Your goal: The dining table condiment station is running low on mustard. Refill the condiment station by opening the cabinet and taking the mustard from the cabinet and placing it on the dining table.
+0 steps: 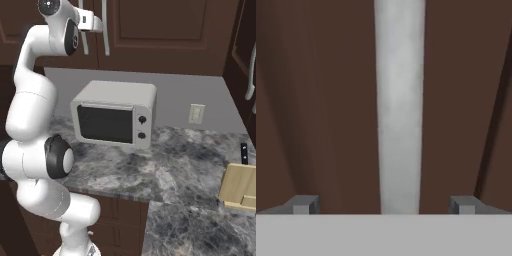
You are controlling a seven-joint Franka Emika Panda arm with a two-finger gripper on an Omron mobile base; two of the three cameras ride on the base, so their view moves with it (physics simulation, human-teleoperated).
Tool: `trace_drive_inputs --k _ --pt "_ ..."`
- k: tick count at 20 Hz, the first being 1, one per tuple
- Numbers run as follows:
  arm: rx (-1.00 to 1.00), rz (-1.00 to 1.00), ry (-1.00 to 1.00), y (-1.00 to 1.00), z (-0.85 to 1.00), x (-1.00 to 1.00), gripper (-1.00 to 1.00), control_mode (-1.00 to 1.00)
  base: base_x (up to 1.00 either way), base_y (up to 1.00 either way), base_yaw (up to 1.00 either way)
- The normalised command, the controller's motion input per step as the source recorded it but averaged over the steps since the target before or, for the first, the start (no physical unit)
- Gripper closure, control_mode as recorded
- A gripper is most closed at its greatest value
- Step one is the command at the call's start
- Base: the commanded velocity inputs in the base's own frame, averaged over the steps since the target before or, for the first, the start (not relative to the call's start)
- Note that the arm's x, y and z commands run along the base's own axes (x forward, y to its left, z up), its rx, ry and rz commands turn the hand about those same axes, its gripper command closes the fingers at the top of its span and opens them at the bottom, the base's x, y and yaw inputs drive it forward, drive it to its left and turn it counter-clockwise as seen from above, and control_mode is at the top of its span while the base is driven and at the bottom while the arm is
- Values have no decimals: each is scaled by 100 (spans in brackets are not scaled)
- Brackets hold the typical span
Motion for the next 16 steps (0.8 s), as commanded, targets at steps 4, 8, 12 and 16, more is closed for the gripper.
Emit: trace_drive_inputs --k 4,8,12,16 --pt "0 0 -1 -4 -27 52 -100 -100 0 0 0" --pt "0 0 -8 -2 -31 41 100 -100 0 0 0" --pt "0 0 -7 0 -18 26 100 -100 0 0 0" --pt "0 0 0 0 0 2 100 -100 0 0 0"
